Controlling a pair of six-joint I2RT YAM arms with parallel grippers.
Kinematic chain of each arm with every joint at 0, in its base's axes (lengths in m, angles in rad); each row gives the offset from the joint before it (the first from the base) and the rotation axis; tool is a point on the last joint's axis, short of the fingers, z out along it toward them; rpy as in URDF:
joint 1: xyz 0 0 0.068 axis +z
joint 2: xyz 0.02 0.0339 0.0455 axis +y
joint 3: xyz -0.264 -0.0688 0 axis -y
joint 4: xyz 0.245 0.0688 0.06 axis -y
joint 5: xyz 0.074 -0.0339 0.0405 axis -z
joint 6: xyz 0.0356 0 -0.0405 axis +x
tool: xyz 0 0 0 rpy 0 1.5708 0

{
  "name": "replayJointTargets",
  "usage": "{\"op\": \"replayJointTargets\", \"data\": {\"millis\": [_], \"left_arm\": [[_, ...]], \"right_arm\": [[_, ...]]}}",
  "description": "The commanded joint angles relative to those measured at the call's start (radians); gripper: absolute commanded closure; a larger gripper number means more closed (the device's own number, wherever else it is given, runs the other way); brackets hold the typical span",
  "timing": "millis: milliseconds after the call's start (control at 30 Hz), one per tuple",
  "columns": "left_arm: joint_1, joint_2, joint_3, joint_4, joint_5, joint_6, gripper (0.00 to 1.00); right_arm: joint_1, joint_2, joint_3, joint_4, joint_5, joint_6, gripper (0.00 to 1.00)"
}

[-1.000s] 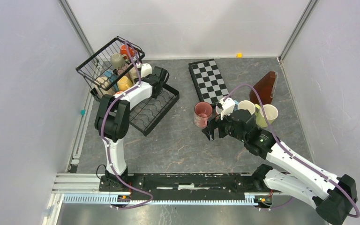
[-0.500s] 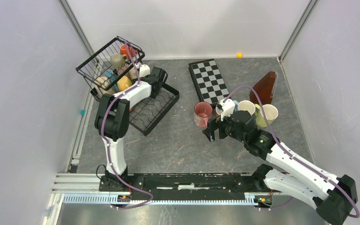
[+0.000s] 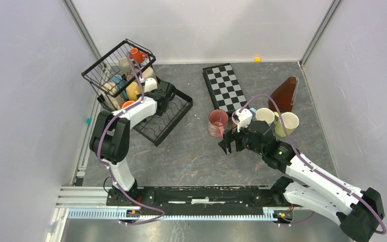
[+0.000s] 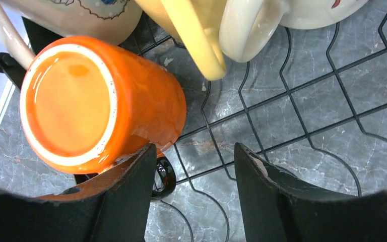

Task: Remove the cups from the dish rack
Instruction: Unload the cup from the dish rack.

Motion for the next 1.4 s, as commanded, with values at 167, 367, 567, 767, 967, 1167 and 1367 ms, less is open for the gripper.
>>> {"op": "replayJointTargets", "data": {"millis": [167,367,567,767,967,1167,1367], "left_arm": [[-0.035,-0.172,-0.068,0.036,0.054,-0.058,0.34],[-0.081,-0.272,-0.118,-0.009,0.064,-0.133,0.34],[-0.065,-0.319,-0.173,-0.068,0.015,-0.274,0.34],[-0.036,-0.275,-0.171,-0.076,0.0,-0.35,0.35],[-0.003,-0.196,-0.16,-0.035,-0.03,-0.336,0.37],[0.003,-0.159,-0.163,0.024,-0.057,-0.283,0.39],[0.011,-0.118,-0.155,0.039,-0.075,-0.28,0.42]], "right_arm": [[0.005,-0.011,-0.002,0.043,-0.003,0.002,0.02],[0.004,-0.005,-0.018,0.059,-0.002,0.004,0.02],[0.004,0.003,-0.022,0.066,-0.03,0.006,0.02],[0.004,0.003,-0.02,0.06,-0.03,0.003,0.02],[0.004,0.002,-0.025,0.056,-0.032,0.004,0.02],[0.003,0.001,-0.038,0.054,-0.026,0.004,0.02],[0.005,0.015,-0.045,0.066,-0.035,0.007,0.02]]}}
